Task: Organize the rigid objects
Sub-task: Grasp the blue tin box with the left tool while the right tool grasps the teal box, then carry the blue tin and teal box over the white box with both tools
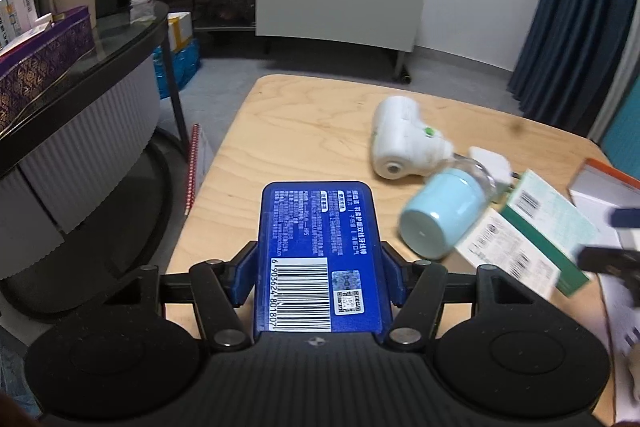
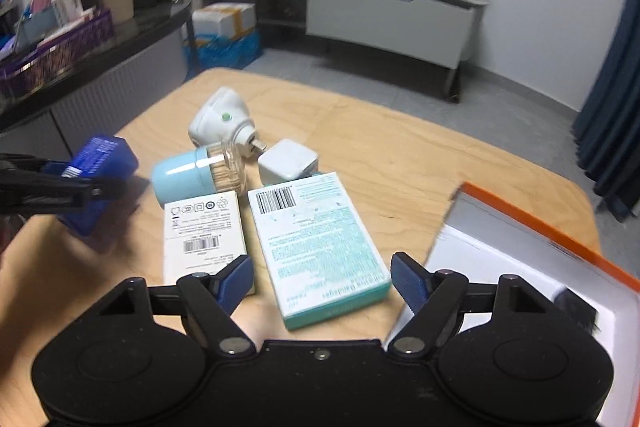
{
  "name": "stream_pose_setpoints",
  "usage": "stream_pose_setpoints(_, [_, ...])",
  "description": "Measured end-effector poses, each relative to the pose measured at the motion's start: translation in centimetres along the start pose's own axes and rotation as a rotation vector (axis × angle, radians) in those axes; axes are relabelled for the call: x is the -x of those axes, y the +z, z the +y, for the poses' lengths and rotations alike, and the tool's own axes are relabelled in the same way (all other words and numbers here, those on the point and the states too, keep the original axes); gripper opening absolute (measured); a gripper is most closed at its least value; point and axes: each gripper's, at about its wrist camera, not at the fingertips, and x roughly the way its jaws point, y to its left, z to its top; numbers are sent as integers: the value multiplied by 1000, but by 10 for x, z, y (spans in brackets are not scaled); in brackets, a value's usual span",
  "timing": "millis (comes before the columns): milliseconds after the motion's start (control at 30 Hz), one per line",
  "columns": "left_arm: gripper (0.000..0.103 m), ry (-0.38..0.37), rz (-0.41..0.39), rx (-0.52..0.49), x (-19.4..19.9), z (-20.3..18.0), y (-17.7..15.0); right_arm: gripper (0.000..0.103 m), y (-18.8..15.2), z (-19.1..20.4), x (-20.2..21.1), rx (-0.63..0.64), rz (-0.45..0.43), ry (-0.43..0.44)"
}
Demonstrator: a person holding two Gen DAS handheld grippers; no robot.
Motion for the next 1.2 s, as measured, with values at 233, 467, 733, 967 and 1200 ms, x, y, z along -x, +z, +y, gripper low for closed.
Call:
stream_pose_setpoints(233, [63, -67, 13, -6, 4, -7, -8, 93, 11, 1, -35, 45, 73, 16])
stream_pose_setpoints(467, [63, -93, 9, 5, 4, -12, -7, 86, 12, 0, -45, -89, 69, 34])
stream_pose_setpoints(733, [63, -77, -11, 29, 16, -12, -6, 84, -2, 9, 3, -227, -20, -56])
stream_pose_setpoints(967, [63, -73, -29, 38, 34, -19, -7, 84, -14, 34, 59, -282, -113, -66])
stream_pose_setpoints(1200, [63, -86, -57, 12, 56, -28, -12, 85, -36, 51, 95, -316, -160, -103])
